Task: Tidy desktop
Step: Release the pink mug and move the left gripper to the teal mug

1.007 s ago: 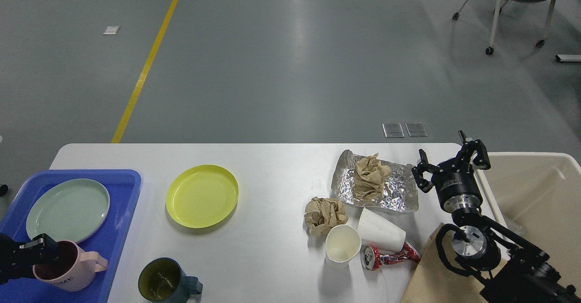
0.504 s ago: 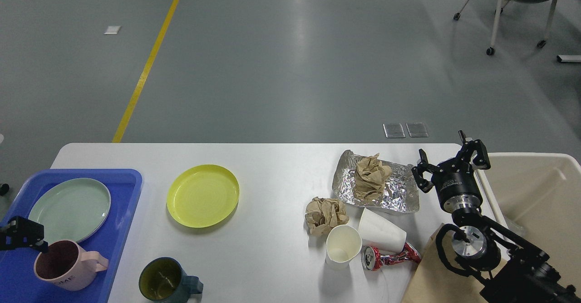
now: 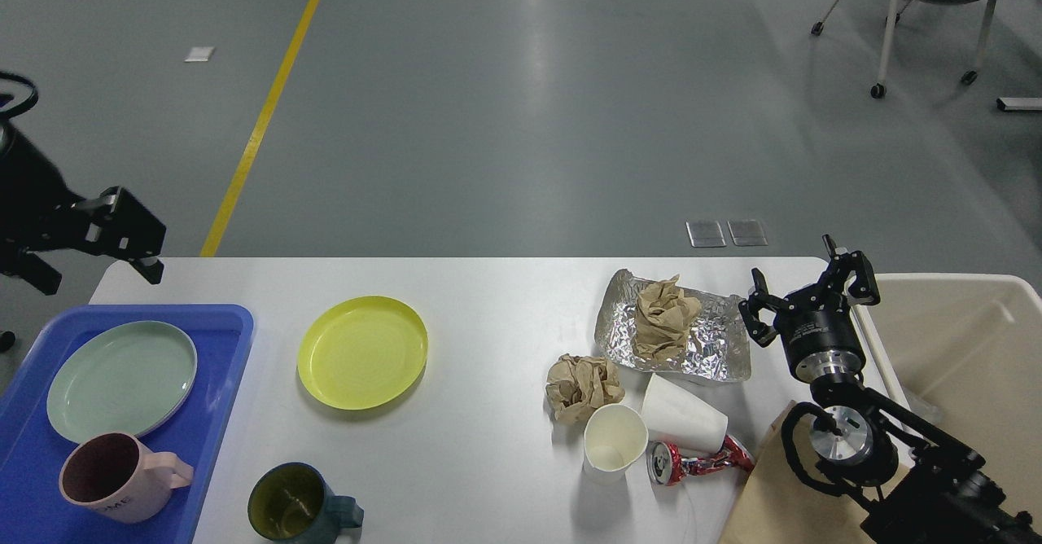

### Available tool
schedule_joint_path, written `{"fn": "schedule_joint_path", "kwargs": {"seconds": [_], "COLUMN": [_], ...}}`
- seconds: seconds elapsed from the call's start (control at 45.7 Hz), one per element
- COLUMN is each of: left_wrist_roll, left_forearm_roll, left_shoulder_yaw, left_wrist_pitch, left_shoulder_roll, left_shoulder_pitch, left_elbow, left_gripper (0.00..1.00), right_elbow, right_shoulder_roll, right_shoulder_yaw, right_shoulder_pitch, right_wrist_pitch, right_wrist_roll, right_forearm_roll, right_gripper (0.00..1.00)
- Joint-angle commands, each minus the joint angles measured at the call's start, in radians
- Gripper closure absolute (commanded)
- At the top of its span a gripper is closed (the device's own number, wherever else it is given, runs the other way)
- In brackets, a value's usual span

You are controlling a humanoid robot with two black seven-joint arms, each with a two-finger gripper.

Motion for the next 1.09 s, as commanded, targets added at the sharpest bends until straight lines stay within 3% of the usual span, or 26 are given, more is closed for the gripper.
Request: {"fn": "schedule_joint_path", "kwargs": {"seconds": [0.0,0.066,0.131,0.263,0.372,0.504,0.81,1.007,1.073], "left_wrist_roll": [0.169,0.24,0.263,0.251,0.208,0.163,0.168,0.159,0.174], "left_forearm_roll": [-0.188,-0.264,-0.324,-0.398,-0.435,-0.436,-0.426,-0.424,-0.423], "left_shoulder_yaw": [0.001,-0.007,-0.014,-0.025,-0.024,-0.025,-0.014,-0.04,-0.068], "left_wrist_pitch": [0.009,0.011,0.011,0.0,-0.005,-0.049,-0.04,-0.003,0.017], "left_shoulder_roll": [-0.094,-0.134,-0.161,-0.255,-0.295,-0.295,-0.284,-0.214,-0.206], "left_shoulder_pitch": [-0.163,-0.255,-0.352,-0.513,-0.556,-0.55,-0.458,-0.293,-0.208], "left_elbow": [-0.116,-0.179,-0.248,-0.346,-0.372,-0.372,-0.357,-0.328,-0.314], "left_gripper": [0.04,0.04,0.04,0.04,0.04,0.04,0.04,0.04,0.04], "right_elbow": [0.001,0.001,0.0,0.0,0.001,0.001,0.001,0.001,0.001], "right_shoulder_roll": [0.0,0.0,0.0,0.0,0.0,0.0,0.0,0.0,0.0], "right_shoulder_yaw": [0.0,0.0,0.0,0.0,0.0,0.0,0.0,0.0,0.0], "right_shoulder_pitch": [0.0,0.0,0.0,0.0,0.0,0.0,0.0,0.0,0.0], "right_wrist_pitch": [0.0,0.0,0.0,0.0,0.0,0.0,0.0,0.0,0.0], "right_wrist_roll": [0.0,0.0,0.0,0.0,0.0,0.0,0.0,0.0,0.0], "right_forearm_roll": [0.0,0.0,0.0,0.0,0.0,0.0,0.0,0.0,0.0], "right_gripper": [0.0,0.0,0.0,0.0,0.0,0.0,0.0,0.0,0.0]}}
